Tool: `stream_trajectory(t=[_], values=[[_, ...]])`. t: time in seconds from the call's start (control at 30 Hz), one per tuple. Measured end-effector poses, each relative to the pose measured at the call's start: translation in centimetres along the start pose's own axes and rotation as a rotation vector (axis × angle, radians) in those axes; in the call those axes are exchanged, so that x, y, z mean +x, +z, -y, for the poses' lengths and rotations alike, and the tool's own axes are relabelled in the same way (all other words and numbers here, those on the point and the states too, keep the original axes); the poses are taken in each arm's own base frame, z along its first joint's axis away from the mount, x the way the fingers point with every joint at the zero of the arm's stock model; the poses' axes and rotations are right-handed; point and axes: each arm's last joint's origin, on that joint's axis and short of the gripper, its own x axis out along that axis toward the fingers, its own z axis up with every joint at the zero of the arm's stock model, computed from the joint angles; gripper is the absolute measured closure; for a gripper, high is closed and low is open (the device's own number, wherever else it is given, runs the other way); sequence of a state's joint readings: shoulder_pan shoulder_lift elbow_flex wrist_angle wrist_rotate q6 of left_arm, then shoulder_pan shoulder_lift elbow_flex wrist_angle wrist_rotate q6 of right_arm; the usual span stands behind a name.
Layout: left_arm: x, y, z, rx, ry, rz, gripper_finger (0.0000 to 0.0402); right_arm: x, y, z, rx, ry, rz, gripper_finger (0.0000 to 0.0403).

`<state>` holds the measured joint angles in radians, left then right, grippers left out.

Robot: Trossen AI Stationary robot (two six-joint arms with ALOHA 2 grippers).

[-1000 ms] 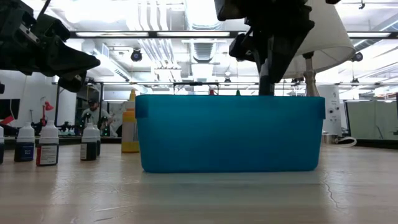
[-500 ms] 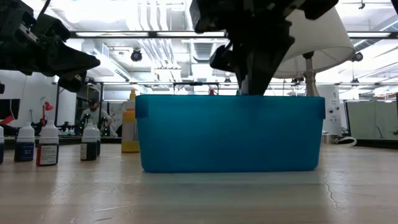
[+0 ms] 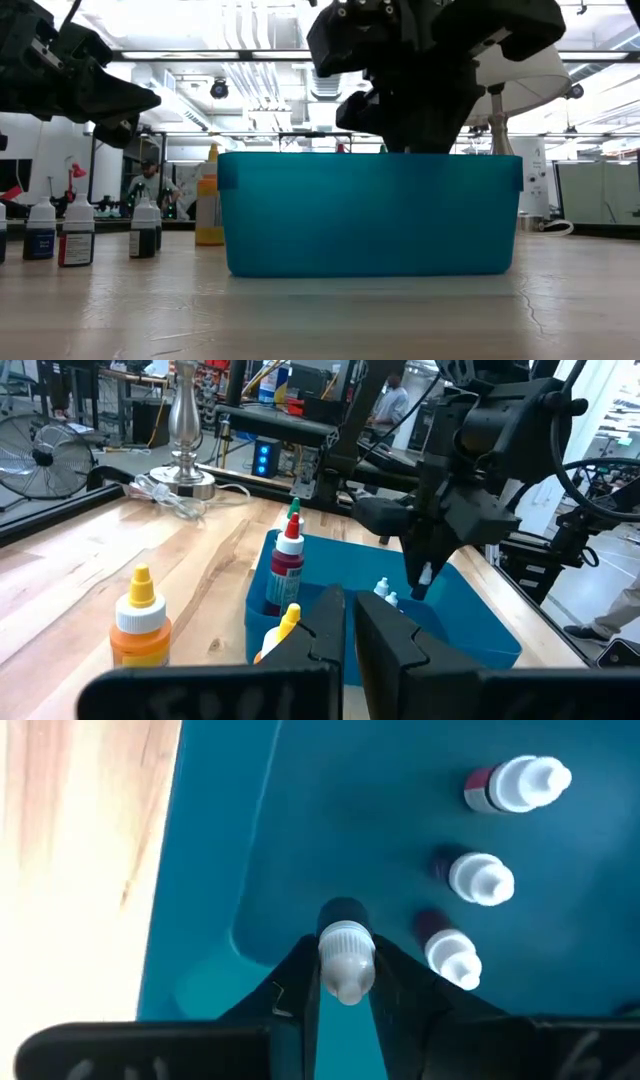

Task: Pick & Place food coloring
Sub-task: Put the small blue food coloring bottle into the blue bin

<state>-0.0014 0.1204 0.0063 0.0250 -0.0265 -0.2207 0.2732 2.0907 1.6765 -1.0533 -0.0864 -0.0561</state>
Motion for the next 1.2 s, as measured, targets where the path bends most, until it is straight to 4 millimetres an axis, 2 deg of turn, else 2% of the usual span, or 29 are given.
stream_trajectory(t=[0.6, 0.87, 1.2], values=[[0.0, 0.0, 0.0, 0.0, 0.0, 0.0, 0.0402, 0.3, 0.6, 0.7, -0.648, -0.03, 0.068, 0.0343], [0.0, 0.0, 0.0, 0.0, 0.0, 0.0, 0.0402, 1.7, -0.3, 0.8, -0.683, -0.012, 0.024, 0.0342], [0.0, 0.0, 0.0, 0.0, 0.0, 0.0, 0.0402, 2.3, -0.6, 0.9, -0.741, -0.021, 0.014, 0.0342]])
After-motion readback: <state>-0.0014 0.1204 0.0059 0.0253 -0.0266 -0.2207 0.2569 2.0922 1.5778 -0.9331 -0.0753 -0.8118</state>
